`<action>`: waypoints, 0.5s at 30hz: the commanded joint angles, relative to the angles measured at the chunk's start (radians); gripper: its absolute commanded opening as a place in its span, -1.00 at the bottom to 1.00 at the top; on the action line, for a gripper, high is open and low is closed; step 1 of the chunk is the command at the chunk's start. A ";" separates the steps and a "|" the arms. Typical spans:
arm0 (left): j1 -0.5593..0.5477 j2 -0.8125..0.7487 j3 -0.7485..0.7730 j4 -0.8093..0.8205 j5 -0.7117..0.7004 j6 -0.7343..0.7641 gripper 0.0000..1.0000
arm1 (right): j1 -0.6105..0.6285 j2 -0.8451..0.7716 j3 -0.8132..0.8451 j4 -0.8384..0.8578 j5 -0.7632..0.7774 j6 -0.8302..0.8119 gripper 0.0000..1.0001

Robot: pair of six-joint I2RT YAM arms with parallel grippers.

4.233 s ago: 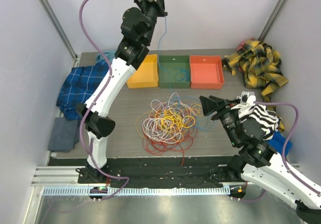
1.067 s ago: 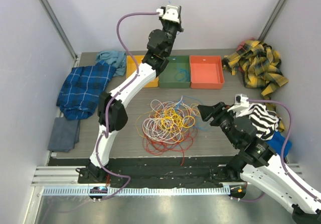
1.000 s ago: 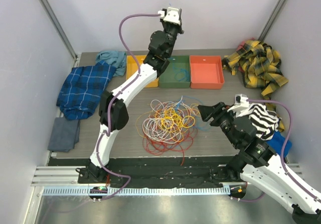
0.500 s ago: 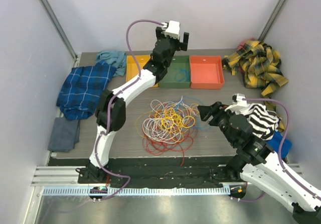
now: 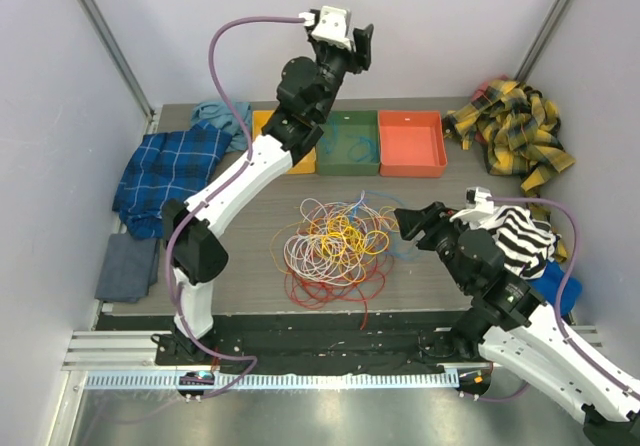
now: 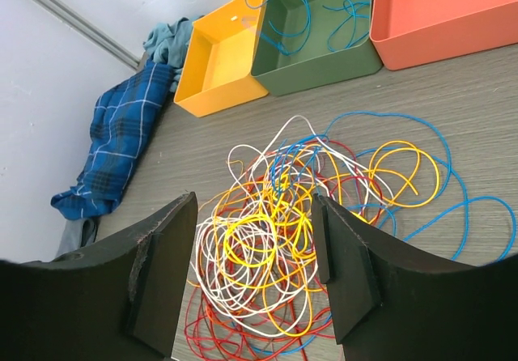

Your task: Untangle the cables

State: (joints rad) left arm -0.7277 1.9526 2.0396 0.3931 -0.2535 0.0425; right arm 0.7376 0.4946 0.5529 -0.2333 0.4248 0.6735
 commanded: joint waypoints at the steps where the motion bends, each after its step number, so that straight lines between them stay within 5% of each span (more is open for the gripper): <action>1: 0.007 -0.035 -0.073 -0.085 -0.120 -0.036 0.47 | -0.001 0.004 -0.008 0.032 0.041 0.009 0.32; 3: 0.011 -0.069 -0.155 -0.121 -0.221 -0.085 0.71 | 0.000 0.036 -0.002 0.034 0.042 0.005 0.32; 9: 0.016 -0.284 -0.513 -0.263 -0.228 -0.439 0.50 | 0.000 0.130 0.068 -0.010 0.061 -0.031 0.19; 11: -0.024 -0.345 -0.623 -0.335 -0.242 -0.519 0.94 | -0.001 0.194 0.081 -0.055 0.091 -0.029 0.23; 15: -0.142 -0.443 -0.680 -0.551 -0.393 -0.520 1.00 | -0.010 0.277 0.078 -0.107 0.155 0.037 0.31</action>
State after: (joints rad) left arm -0.7544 1.6470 1.3720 0.0185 -0.4969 -0.3660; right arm 0.7372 0.7139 0.5957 -0.2798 0.4843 0.6628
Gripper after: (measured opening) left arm 0.994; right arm 0.647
